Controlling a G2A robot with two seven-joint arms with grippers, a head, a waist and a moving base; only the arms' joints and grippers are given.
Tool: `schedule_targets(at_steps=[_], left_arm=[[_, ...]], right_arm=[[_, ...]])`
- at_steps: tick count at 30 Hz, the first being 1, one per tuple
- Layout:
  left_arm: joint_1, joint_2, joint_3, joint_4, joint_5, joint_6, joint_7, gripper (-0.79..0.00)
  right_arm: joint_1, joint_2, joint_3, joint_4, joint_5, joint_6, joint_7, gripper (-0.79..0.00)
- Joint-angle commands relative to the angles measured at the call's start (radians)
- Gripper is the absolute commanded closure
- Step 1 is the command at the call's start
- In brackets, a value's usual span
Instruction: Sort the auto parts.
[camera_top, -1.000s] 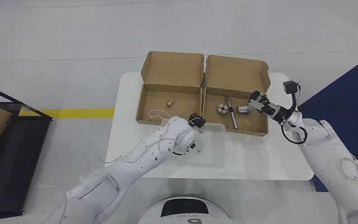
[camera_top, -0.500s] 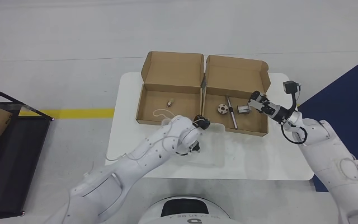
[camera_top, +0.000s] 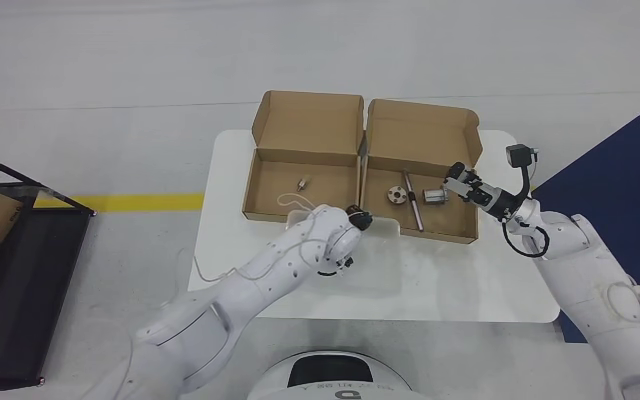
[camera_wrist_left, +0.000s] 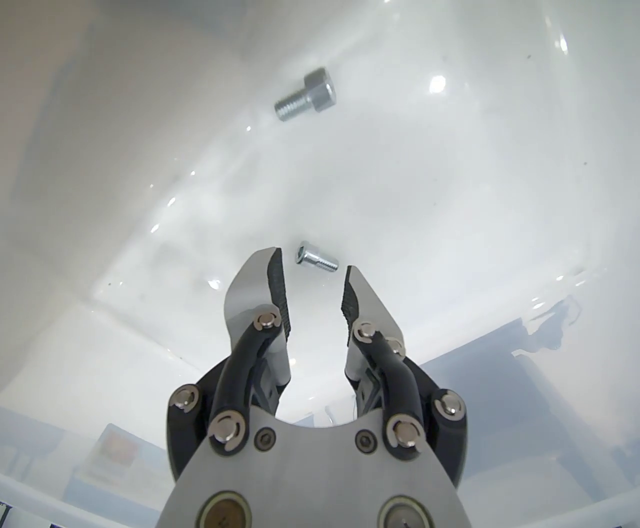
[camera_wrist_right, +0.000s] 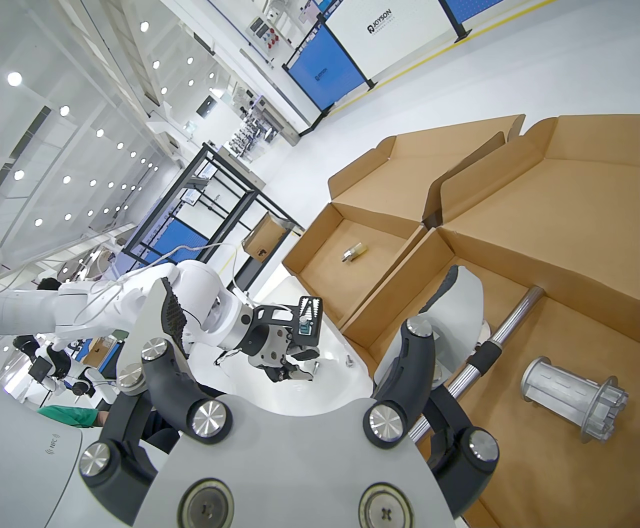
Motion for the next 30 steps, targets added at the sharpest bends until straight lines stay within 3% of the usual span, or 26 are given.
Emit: schedule_targets(at_steps=[1,6,8,10,15,24,30], left_arm=[[-0.002,-0.004,0.002,0.008,0.002,0.0,0.002,-0.222],[-0.004,-0.014,0.011,0.008,0.03,0.009,0.014,-0.16],[0.001,-0.015,0.015,-0.01,0.043,0.012,0.018,-0.2],[0.009,-0.013,0.014,-0.04,0.057,0.017,0.017,-0.317],[0.038,0.007,-0.008,-0.128,0.084,0.008,-0.016,-0.382],[0.106,0.066,-0.107,-0.257,0.119,-0.05,0.002,-0.36],[0.128,0.079,-0.127,-0.255,0.122,-0.105,0.0,-0.332]], right_arm=[[0.0,0.0,0.0,0.0,0.0,0.0,0.0,-0.785],[0.0,0.0,0.0,0.0,0.0,0.0,0.0,-0.785],[0.0,0.0,0.0,0.0,0.0,0.0,0.0,-0.785],[0.0,0.0,0.0,0.0,0.0,0.0,0.0,-0.785],[0.0,0.0,0.0,0.0,0.0,0.0,0.0,-0.785],[0.0,0.0,0.0,0.0,0.0,0.0,0.0,-0.785],[0.0,0.0,0.0,0.0,0.0,0.0,0.0,-0.785]])
